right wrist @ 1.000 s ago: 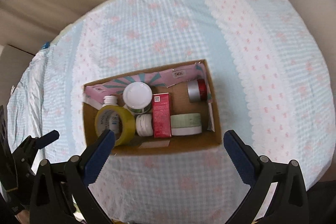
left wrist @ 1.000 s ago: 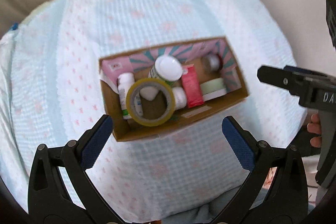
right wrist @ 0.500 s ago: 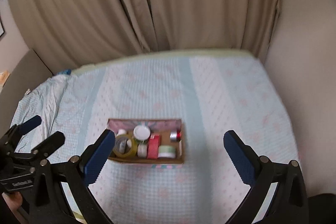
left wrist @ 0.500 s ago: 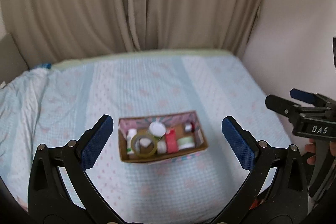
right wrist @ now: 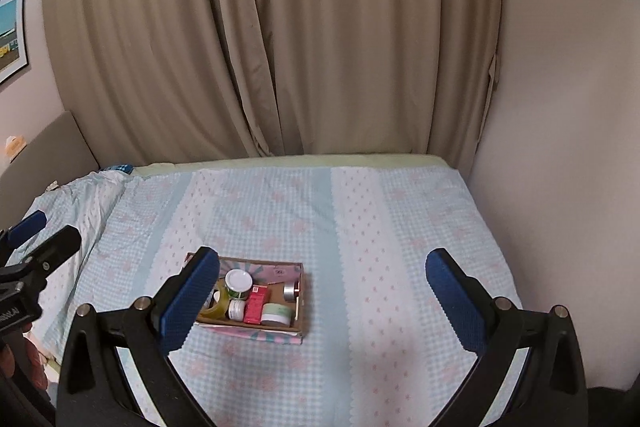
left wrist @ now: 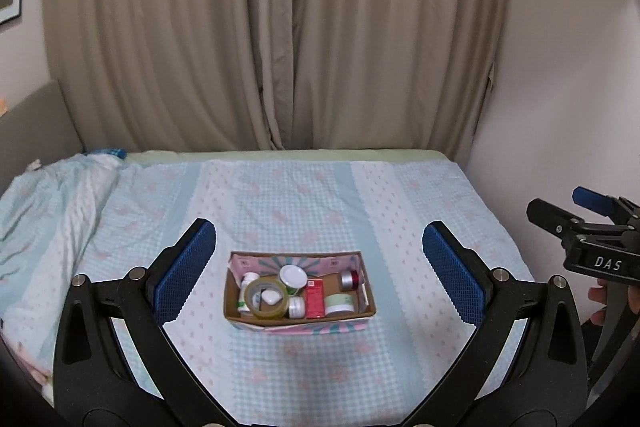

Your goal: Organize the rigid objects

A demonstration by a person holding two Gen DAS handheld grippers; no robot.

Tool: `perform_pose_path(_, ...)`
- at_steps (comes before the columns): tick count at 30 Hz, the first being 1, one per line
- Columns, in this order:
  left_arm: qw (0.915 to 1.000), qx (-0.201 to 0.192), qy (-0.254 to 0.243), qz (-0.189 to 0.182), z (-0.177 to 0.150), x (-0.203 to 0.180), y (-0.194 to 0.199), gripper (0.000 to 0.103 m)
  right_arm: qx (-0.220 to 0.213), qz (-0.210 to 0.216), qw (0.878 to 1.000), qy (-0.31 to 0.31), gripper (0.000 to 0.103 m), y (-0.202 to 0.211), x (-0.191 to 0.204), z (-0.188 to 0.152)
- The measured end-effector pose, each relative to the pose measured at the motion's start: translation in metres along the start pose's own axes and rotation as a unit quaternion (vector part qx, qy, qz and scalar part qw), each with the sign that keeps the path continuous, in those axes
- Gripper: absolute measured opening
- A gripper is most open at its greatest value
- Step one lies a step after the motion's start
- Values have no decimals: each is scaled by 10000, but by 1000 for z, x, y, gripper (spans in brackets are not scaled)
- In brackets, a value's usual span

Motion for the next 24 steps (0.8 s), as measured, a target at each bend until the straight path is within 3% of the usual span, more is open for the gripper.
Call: perform_pose_path(24, 9998, -138, -145, 46, -13, -26, 9, 103, -204, -32, 9998, -54, 103, 7, -12, -3)
Point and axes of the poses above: each gripper's, at about its wrist camera, not at the fingertips, and y roughly against the way its jaws point, x to its left, z to its top, the point moved 2 cm from there along -y, roughly the way its jaws point, and after that the axes turned 10 degrees about y, right-handed, at the moved point
